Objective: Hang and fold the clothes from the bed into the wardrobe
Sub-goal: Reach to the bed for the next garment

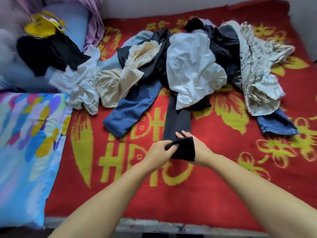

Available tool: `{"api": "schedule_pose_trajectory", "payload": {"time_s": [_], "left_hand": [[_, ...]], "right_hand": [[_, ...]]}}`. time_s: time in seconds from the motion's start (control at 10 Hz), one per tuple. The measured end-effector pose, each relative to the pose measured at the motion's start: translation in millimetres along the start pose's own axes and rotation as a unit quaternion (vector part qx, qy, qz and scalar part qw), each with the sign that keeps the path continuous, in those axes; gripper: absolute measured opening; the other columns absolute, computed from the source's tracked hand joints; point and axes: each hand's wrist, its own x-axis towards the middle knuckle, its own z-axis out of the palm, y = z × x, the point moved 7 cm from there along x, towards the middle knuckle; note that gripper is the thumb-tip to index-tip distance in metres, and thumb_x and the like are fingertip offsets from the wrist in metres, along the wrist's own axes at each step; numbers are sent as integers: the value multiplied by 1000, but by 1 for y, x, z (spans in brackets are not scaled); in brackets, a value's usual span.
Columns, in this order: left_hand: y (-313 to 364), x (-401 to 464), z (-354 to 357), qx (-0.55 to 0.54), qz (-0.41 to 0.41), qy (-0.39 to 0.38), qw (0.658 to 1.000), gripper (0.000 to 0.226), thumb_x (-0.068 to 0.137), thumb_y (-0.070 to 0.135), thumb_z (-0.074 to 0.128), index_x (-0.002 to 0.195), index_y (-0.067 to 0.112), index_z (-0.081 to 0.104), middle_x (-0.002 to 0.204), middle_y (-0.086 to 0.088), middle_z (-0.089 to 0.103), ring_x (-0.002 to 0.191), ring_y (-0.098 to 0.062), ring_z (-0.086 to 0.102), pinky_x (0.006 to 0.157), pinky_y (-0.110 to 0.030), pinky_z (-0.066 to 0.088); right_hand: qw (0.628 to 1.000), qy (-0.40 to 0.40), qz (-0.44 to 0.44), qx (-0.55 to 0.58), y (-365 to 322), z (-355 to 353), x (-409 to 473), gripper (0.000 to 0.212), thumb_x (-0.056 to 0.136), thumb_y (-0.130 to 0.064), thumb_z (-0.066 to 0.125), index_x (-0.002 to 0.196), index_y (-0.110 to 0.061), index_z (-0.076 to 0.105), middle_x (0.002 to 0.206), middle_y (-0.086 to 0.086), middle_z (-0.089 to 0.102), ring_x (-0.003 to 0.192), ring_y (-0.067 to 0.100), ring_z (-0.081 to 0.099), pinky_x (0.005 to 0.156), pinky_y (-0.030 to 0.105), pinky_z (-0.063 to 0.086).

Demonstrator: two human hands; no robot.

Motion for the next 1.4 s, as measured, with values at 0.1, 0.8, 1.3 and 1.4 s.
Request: {"api": "schedule_pose_trajectory", "payload": {"time_s": [0.1, 0.8, 1.3, 1.4], "left_hand": [[77, -14, -44, -20, 61, 26, 998, 38, 92, 24, 56, 56, 17, 45, 46, 10, 35, 44, -4, 31, 48, -26, 22], [155, -16, -131, -80, 139, 157, 974, 44, 86, 26, 67, 124, 11, 52, 120, -7, 62, 114, -23, 56, 94, -34, 44], [236, -89, -196, -574, 63, -34, 816, 23, 98, 12, 43, 80, 14, 58, 56, 1, 61, 45, -9, 59, 43, -17, 46], [251, -106, -220, -578, -8, 98, 810, 24, 99, 20, 43, 76, 13, 48, 70, -2, 52, 55, -14, 52, 70, -27, 55]], "right_hand": [[978, 129, 15, 164, -37, -62, -32, 38, 89, -2, 61, 126, 6, 53, 126, 25, 57, 121, 40, 52, 95, 37, 45], [609, 314, -185, 704, -237, -363, -220, 16, 95, -12, 45, 93, -12, 61, 69, 1, 64, 53, 11, 63, 46, 20, 50], [898, 38, 72, 433, -175, -201, -159, 18, 94, -31, 57, 107, -19, 60, 108, -3, 66, 93, 4, 62, 73, 19, 48], [961, -36, 8, 275, -219, -173, -155, 39, 89, -38, 65, 119, -14, 59, 117, 0, 66, 107, 5, 62, 89, 22, 51]]}}
